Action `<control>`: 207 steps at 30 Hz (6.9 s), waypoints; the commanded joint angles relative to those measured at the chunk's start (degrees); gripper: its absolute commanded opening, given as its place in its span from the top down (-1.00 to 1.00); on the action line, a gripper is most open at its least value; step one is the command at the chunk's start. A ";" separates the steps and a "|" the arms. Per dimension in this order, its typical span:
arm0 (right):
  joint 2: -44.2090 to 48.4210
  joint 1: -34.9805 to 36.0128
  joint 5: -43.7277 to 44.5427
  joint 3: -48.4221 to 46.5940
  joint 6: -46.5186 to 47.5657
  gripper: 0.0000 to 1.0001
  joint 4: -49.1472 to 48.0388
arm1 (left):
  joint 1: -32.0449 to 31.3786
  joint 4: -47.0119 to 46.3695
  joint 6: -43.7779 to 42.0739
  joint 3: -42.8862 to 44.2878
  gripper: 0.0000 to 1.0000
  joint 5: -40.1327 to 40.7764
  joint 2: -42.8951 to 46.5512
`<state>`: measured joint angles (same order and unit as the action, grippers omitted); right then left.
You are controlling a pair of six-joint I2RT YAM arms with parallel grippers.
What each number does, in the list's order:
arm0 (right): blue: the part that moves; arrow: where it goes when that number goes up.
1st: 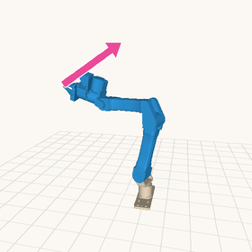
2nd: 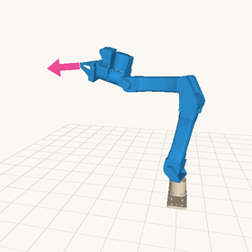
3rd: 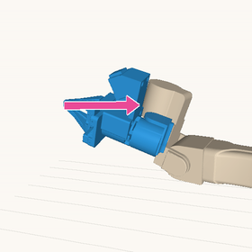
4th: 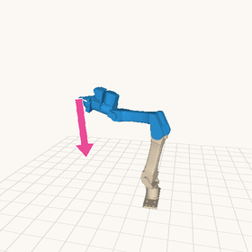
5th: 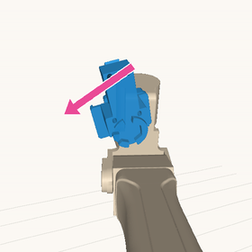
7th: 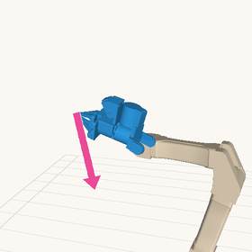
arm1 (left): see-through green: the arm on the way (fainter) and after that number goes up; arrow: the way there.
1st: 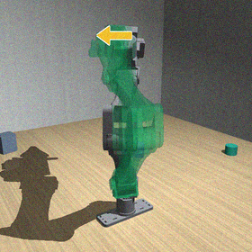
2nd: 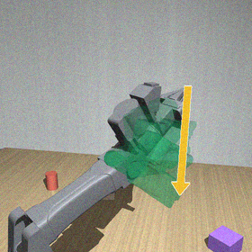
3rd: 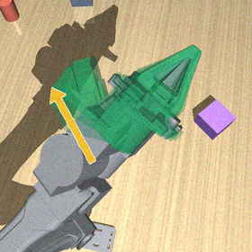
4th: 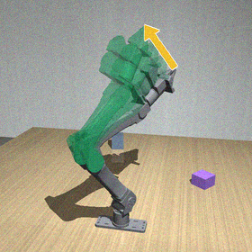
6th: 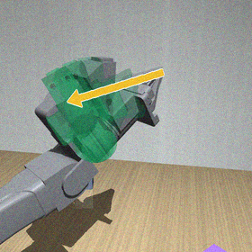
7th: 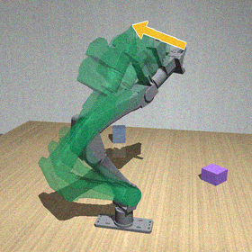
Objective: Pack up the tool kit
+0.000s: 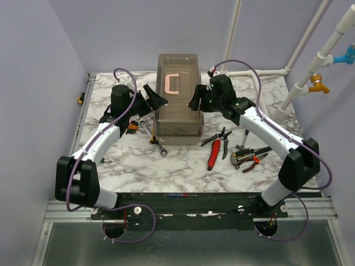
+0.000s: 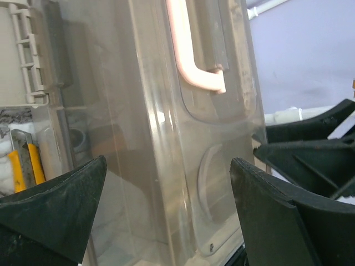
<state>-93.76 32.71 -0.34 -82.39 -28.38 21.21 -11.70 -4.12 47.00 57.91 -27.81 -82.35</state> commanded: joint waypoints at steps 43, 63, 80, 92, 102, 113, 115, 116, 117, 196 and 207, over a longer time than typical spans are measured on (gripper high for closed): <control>-32.52 15.81 23.56 -50.47 -15.13 -0.68 25.61 | 10.44 0.27 4.19 -15.22 -0.84 2.67 17.11; -29.42 8.20 -26.51 -40.45 -18.72 -0.63 3.29 | 12.79 -2.99 1.93 -14.04 -0.75 -4.97 8.73; -20.49 2.50 -41.38 -22.98 -31.98 -0.53 -19.61 | 11.88 4.03 0.05 -2.60 -0.71 -0.33 8.43; -18.66 0.36 -43.45 -19.73 -35.11 -0.48 -25.56 | 7.25 9.32 -0.77 7.88 -0.13 -2.06 0.99; -17.36 -1.11 -43.83 -17.70 -35.61 -0.44 -26.81 | 3.42 9.14 0.02 15.00 0.53 -4.11 -7.78; -17.57 -2.88 -36.69 -24.72 -25.85 -0.44 -8.21 | 1.79 8.45 0.59 14.86 0.68 -2.44 -7.60; -18.83 -2.44 -32.64 -29.05 -21.60 -0.47 -0.39 | 3.18 7.46 1.16 12.35 0.67 -0.44 -4.54; -19.27 -2.18 -30.47 -30.73 -20.51 -0.50 2.46 | 3.93 6.78 1.48 11.13 0.66 0.14 -3.06; -19.50 -1.88 -28.29 -31.85 -19.35 -0.54 4.51 | 4.88 6.32 1.75 9.73 0.65 0.64 -1.26; -22.83 0.96 -53.00 -5.44 -57.48 -0.47 -70.21 | 6.28 25.71 -11.35 19.63 -0.03 7.14 1.07; -23.49 0.51 -53.01 -5.93 -58.83 -0.46 -71.75 | 4.58 22.36 -7.71 18.30 0.12 -1.55 -1.45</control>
<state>-119.35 31.55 -49.52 -88.03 -84.55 -44.58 -6.79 18.55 37.71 77.95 -23.99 -81.95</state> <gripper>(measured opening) 0.733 0.481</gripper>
